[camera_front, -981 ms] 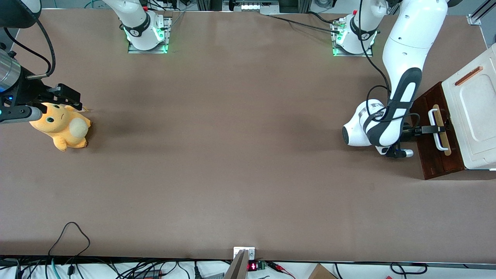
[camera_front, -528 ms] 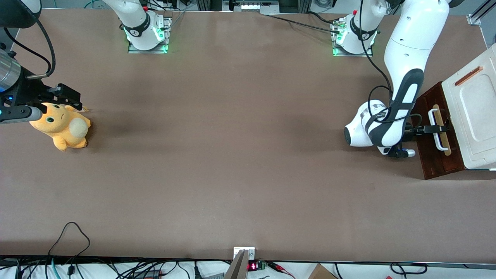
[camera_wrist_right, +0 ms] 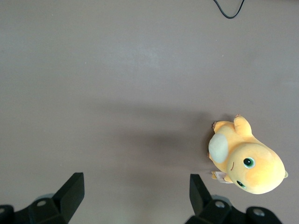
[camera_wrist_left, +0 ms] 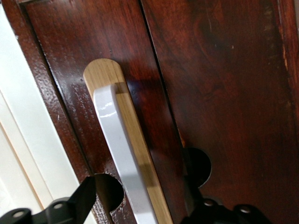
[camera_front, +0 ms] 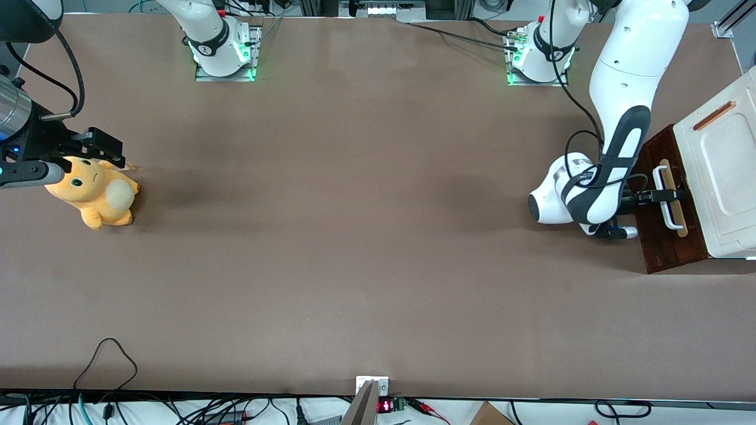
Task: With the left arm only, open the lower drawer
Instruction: 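Close the left gripper around the white bar handle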
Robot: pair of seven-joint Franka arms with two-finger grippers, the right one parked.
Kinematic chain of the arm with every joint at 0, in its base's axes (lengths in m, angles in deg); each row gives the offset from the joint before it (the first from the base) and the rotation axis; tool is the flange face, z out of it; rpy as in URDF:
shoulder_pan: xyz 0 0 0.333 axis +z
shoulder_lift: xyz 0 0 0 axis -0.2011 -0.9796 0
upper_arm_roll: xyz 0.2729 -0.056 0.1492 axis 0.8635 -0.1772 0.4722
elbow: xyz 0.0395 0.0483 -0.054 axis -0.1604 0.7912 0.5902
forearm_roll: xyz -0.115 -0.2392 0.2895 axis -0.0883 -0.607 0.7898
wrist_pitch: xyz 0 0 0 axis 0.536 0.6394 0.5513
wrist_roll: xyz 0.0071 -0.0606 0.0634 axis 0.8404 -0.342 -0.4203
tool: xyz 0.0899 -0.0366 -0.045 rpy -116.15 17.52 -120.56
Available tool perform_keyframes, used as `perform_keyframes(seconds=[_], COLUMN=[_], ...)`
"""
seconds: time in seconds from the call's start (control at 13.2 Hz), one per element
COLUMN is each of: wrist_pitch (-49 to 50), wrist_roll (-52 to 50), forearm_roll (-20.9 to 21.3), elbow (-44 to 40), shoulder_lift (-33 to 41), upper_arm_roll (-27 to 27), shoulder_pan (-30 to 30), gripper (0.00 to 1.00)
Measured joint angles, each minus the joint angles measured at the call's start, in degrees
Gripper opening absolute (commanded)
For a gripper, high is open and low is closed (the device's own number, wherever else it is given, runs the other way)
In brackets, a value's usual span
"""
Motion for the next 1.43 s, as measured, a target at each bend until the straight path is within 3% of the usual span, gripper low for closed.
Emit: perform_keyframes(seconds=[1.06,1.43], wrist_pitch=[0.0,0.04], wrist_roll=[-0.79,-1.21], forearm_roll=[-0.01,-0.01], elbow=[0.12,0.29], shoulder_lift=[0.0,-0.1], upper_arm_roll=[-0.24,-0.21], shoulder_pan=[-0.28,-0.02], gripper=[0.5,0.47])
